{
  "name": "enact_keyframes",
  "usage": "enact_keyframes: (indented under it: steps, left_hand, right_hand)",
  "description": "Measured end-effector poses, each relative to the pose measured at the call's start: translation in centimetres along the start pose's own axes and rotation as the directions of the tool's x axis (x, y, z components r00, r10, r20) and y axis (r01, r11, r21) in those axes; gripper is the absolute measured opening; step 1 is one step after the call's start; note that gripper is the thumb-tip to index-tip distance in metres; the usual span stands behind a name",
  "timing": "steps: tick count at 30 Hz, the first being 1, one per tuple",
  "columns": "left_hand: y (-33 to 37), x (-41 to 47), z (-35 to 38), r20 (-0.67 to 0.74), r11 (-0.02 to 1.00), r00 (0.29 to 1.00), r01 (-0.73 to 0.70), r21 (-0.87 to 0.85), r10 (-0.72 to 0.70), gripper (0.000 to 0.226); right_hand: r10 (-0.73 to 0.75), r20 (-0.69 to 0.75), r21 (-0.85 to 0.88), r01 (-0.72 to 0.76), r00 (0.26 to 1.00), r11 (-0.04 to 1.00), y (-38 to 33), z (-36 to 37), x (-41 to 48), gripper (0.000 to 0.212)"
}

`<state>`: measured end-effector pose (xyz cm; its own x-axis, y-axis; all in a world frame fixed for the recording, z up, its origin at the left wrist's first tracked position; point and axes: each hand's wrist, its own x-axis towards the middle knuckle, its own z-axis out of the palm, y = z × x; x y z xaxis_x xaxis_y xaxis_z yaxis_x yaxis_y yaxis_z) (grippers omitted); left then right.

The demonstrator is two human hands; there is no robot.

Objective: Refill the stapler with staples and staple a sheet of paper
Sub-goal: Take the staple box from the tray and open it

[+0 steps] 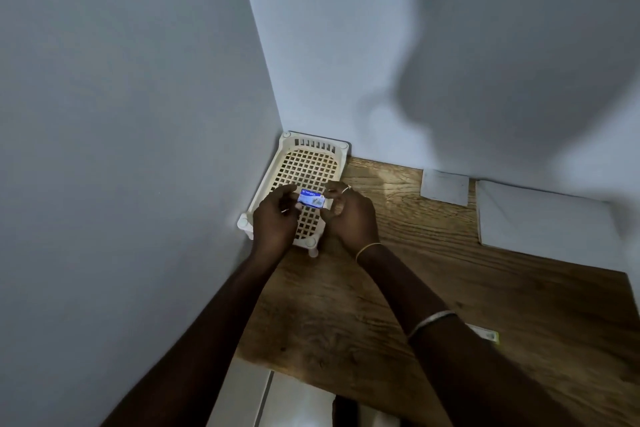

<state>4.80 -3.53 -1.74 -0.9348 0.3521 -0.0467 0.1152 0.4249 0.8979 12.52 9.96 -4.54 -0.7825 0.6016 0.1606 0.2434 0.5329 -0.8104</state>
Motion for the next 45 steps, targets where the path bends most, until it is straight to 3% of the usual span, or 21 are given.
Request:
enact_keyframes:
  steps: [10,19,33,45]
  left_hand:
    - [1.1,-10.1,2.7,0.212,0.971,0.969,-0.082,-0.225,0.130,0.031]
    - [1.1,-17.5,5.6,0.300,0.847,0.954,0.160,-0.507,-0.001,0.041]
    - [0.5,-20.0,9.0,0.396,0.730,0.917,0.305,-0.612,-0.051,0.044]
    - [0.8,-20.2,9.5,0.262,0.829,0.961,0.074,-0.555,0.090,0.034]
  right_hand:
    - [0.102,0.007,0.212,-0.102,0.995,0.972,1.8,-9.0,-9.9,0.040]
    - [0.175,0.020,0.240,-0.175,0.984,0.955,3.1,-13.1,-16.7,0.047]
    - [0.216,-0.007,0.259,-0.207,0.976,0.943,4.1,-15.7,-19.6,0.044]
    - [0.272,-0.008,0.367,-0.250,0.962,0.896,4.1,-16.8,-20.0,0.038]
